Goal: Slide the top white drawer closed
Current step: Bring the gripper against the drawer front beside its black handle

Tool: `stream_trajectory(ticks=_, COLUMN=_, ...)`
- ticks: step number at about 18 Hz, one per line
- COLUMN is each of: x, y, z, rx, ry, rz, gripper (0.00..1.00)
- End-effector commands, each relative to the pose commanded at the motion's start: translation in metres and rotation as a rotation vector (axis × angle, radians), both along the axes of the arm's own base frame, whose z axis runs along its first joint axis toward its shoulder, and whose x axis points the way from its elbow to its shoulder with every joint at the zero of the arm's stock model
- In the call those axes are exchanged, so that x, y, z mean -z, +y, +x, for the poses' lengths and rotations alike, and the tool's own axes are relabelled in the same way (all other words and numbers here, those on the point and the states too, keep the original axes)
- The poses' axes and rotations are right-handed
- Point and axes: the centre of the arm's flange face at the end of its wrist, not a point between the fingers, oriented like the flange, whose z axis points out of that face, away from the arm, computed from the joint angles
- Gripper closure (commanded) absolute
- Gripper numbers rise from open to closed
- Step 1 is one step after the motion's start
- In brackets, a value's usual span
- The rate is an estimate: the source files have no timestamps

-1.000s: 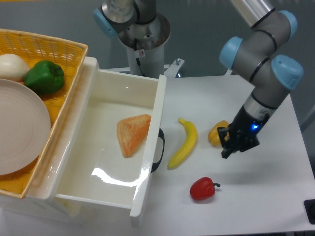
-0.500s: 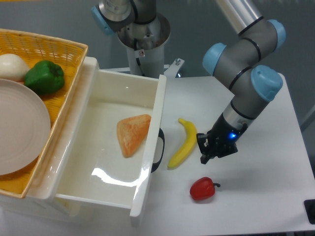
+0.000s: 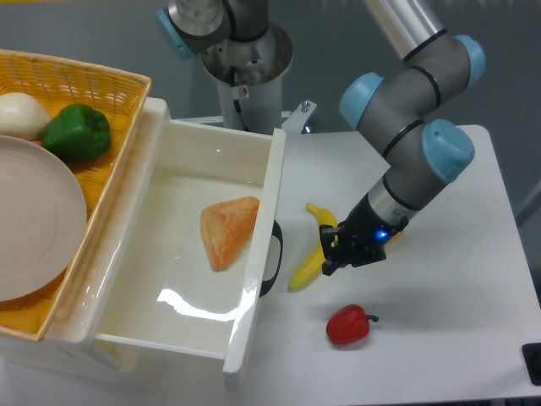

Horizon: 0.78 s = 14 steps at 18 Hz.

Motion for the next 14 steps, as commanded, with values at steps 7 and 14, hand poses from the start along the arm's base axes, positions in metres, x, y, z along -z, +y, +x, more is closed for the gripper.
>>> stream_trajectory(ticks=7, x=-0.016, y=0.001, z=0.009, rx=-0.016, ry=-0.058, rz=0.042, gripper=0.97)
stream_trajectory(ticks=14, x=-0.025, y=0.009, z=0.020, rx=-0.014, ry=-0.080, rz=0.068, gripper=0.97)
